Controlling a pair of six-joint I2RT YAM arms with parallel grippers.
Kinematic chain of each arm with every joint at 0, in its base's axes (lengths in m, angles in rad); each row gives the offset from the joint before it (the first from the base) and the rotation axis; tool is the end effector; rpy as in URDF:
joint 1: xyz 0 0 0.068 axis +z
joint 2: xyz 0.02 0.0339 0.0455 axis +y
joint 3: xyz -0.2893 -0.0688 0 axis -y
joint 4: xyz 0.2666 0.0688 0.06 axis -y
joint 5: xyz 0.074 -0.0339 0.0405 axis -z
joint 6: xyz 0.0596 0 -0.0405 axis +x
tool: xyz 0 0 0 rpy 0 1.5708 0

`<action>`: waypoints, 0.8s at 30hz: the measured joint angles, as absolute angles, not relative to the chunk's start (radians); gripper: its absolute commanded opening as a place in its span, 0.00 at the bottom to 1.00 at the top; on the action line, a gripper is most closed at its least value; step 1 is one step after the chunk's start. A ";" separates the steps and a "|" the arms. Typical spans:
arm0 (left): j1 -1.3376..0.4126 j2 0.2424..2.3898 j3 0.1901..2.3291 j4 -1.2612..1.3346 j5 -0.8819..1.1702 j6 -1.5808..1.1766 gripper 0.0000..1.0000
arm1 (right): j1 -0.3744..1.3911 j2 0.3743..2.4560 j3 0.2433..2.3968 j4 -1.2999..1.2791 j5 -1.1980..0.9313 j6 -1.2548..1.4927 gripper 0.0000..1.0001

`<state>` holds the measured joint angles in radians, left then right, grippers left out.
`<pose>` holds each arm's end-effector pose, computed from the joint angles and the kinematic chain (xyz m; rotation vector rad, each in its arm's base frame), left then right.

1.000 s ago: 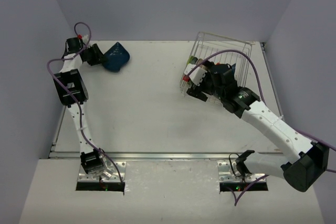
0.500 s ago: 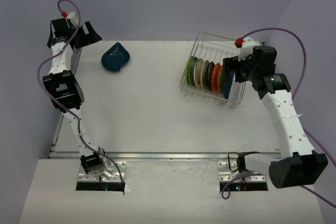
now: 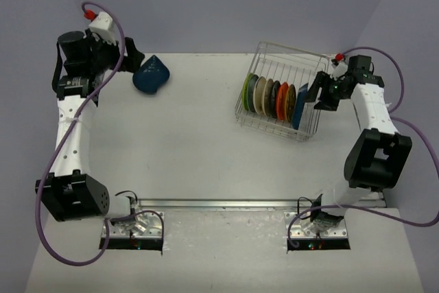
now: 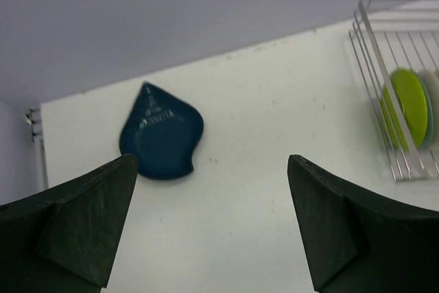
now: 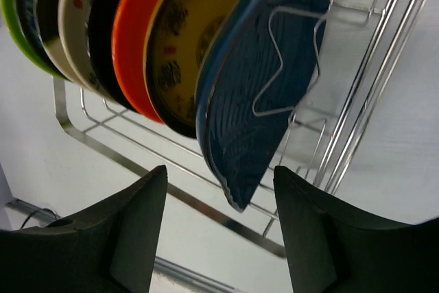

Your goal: Unload the plates from the dish rack

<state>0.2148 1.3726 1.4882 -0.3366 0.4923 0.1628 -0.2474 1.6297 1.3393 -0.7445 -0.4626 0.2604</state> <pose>0.3425 0.0459 0.4598 0.3034 1.7420 -0.1674 0.3698 -0.0660 0.2740 0.4804 2.5071 0.6045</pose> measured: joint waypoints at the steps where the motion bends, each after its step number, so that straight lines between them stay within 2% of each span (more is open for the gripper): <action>1: 0.212 1.350 1.439 -0.362 0.491 0.174 0.89 | -0.247 1.655 1.370 -0.737 -0.473 0.271 0.62; 4: 0.209 1.319 1.348 -0.411 0.480 0.202 0.89 | -0.247 1.713 1.448 -0.729 -0.499 0.301 0.58; 9: 0.209 1.318 1.324 -0.445 0.452 0.226 0.89 | -0.247 1.798 1.538 -0.713 -0.511 0.323 0.55; 18: 0.209 1.312 1.321 -0.443 0.447 0.230 0.89 | -0.247 1.882 1.545 -0.715 -0.511 0.325 0.48; 24: 0.209 1.312 1.292 -0.437 0.447 0.224 0.89 | -0.239 1.882 1.545 -0.714 -0.511 0.315 0.39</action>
<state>0.2089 1.3121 1.2922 -0.4374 0.4471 0.2243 -0.2389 1.8820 1.5448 -0.7143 -0.5111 0.3149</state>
